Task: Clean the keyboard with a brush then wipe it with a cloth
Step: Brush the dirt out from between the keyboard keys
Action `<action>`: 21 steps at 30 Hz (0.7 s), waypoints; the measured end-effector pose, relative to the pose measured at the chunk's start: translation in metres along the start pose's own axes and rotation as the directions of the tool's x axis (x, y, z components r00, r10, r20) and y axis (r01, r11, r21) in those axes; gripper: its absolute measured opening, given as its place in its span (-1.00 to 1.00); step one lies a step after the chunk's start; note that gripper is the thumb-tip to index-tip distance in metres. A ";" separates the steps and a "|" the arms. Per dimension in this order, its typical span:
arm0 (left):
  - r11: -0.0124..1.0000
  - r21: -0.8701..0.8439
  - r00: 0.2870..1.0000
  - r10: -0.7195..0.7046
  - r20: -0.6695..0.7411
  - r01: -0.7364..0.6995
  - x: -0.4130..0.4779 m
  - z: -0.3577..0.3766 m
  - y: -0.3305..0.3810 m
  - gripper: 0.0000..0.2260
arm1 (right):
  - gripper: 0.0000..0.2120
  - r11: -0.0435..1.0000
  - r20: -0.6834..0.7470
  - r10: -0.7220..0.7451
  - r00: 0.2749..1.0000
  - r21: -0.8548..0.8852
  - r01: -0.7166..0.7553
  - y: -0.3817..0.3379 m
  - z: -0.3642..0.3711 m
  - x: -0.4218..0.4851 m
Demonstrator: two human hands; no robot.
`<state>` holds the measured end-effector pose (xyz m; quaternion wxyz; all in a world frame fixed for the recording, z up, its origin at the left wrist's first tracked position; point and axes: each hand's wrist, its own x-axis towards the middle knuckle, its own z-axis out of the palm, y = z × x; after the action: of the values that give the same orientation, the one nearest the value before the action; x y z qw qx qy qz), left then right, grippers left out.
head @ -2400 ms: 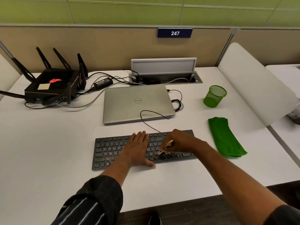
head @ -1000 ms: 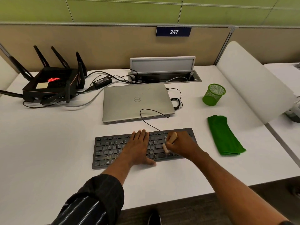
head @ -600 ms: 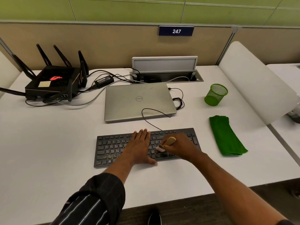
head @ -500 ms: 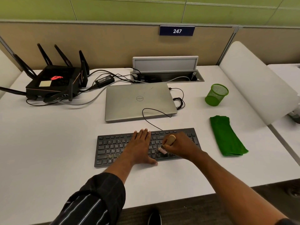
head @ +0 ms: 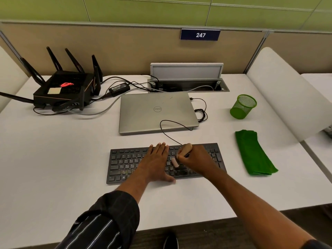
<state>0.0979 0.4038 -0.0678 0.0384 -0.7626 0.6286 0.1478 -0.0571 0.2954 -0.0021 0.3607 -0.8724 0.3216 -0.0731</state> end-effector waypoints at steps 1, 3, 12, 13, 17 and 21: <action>1.000 -0.002 1.000 0.000 -0.003 0.000 0.000 0.000 0.000 0.23 | -0.97 1.000 -0.018 0.008 1.000 0.000 -0.008 -0.001 0.003 0.000; 1.000 -0.005 1.000 -0.004 -0.006 0.004 0.000 0.001 0.000 0.24 | -0.96 1.000 -0.003 0.014 1.000 -0.013 -0.014 -0.001 0.010 -0.001; 1.000 0.012 1.000 -0.008 0.003 0.007 0.000 0.001 -0.001 0.23 | -0.90 1.000 0.027 0.007 1.000 -0.028 -0.006 -0.005 0.009 0.002; 1.000 0.016 1.000 -0.009 0.002 0.009 -0.001 0.001 -0.001 0.22 | -0.90 1.000 -0.007 0.008 1.000 -0.009 -0.008 -0.005 0.009 0.002; 1.000 0.009 1.000 -0.016 0.005 0.016 -0.003 0.000 -0.002 0.22 | -0.85 0.999 0.027 -0.029 0.999 -0.012 0.030 -0.003 0.015 -0.005; 1.000 0.016 1.000 -0.015 0.010 0.015 -0.005 -0.001 -0.003 0.21 | -0.90 0.998 0.074 -0.029 0.997 -0.049 0.033 -0.005 0.016 -0.005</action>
<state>0.1006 0.4090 -0.0659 0.0490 -0.7662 0.6239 0.1463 -0.0528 0.3104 -0.0096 0.3488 -0.8882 0.2964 -0.0385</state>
